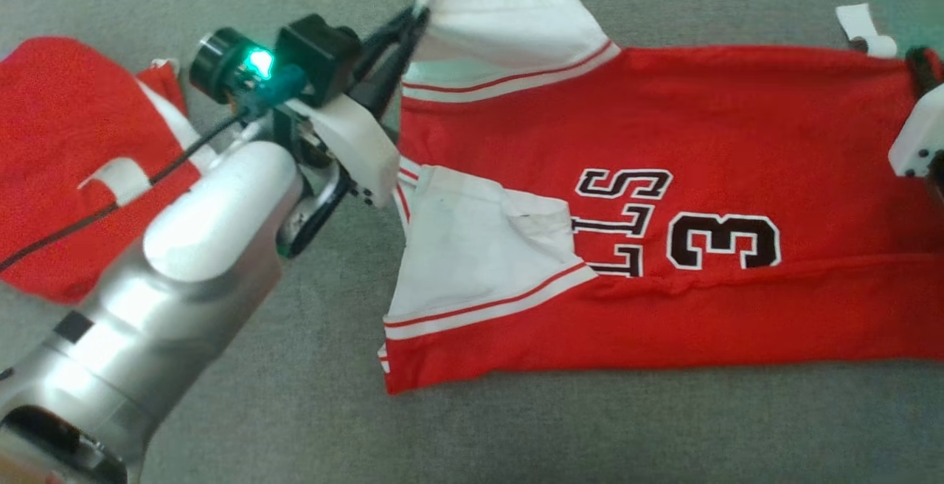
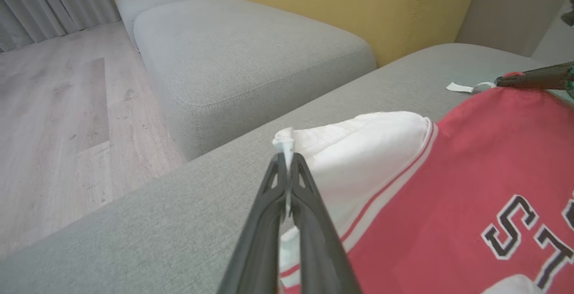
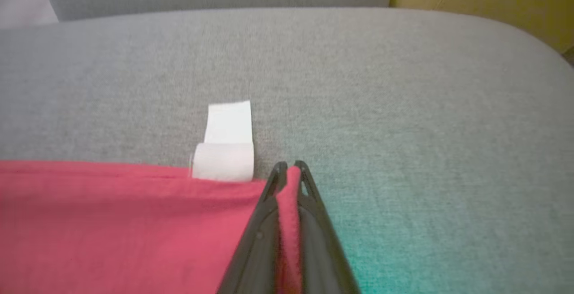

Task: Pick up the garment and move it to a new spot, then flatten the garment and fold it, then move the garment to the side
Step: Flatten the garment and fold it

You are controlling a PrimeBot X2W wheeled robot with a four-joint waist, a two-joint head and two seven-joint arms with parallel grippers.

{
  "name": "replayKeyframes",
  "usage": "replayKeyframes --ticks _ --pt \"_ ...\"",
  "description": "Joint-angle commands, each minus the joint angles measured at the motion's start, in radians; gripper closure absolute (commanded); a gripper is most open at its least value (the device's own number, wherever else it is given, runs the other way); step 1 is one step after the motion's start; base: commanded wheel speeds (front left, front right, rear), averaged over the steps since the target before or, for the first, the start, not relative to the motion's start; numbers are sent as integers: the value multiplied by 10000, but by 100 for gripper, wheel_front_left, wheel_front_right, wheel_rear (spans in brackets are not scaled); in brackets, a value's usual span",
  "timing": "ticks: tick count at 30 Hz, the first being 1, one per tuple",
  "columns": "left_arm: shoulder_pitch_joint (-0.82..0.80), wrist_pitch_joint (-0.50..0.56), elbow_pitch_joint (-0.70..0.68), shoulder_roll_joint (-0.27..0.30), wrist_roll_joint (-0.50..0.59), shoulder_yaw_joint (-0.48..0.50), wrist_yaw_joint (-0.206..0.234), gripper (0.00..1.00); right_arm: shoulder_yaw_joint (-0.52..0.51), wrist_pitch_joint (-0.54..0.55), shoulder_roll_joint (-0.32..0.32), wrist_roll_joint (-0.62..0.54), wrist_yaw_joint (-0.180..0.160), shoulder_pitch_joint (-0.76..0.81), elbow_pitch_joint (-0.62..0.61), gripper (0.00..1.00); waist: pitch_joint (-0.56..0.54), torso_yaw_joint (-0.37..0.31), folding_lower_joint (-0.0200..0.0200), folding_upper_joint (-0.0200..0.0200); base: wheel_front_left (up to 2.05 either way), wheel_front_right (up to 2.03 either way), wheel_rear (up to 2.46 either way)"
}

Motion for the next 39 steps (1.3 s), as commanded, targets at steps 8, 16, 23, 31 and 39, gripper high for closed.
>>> replayKeyframes --ticks 8,16,23,31,39 --pt "-1828 -645 1133 268 396 698 135 100 142 -1377 -106 825 -7 -1079 -701 100 212 -533 -1 0 0 0 0" --pt "-3184 -2187 2683 -154 933 979 433 100 215 -2596 -9 1186 -7 -1573 -660 100 457 -689 -1 0 0 0 0" --pt "-2716 -2544 3356 -381 1113 572 -52 100 759 -2873 -280 1794 -7 -866 -700 100 95 -540 -1 0 0 0 0" --pt "-1662 -2089 3113 99 1047 70 -471 100 1407 -2566 -703 2813 -7 468 -1136 100 -639 -417 -1 0 0 0 0" --pt "72 -73 1114 968 691 -1012 -955 100 2017 -1756 -1482 3674 -7 2023 -1454 100 -1533 -244 -1 0 0 0 0"
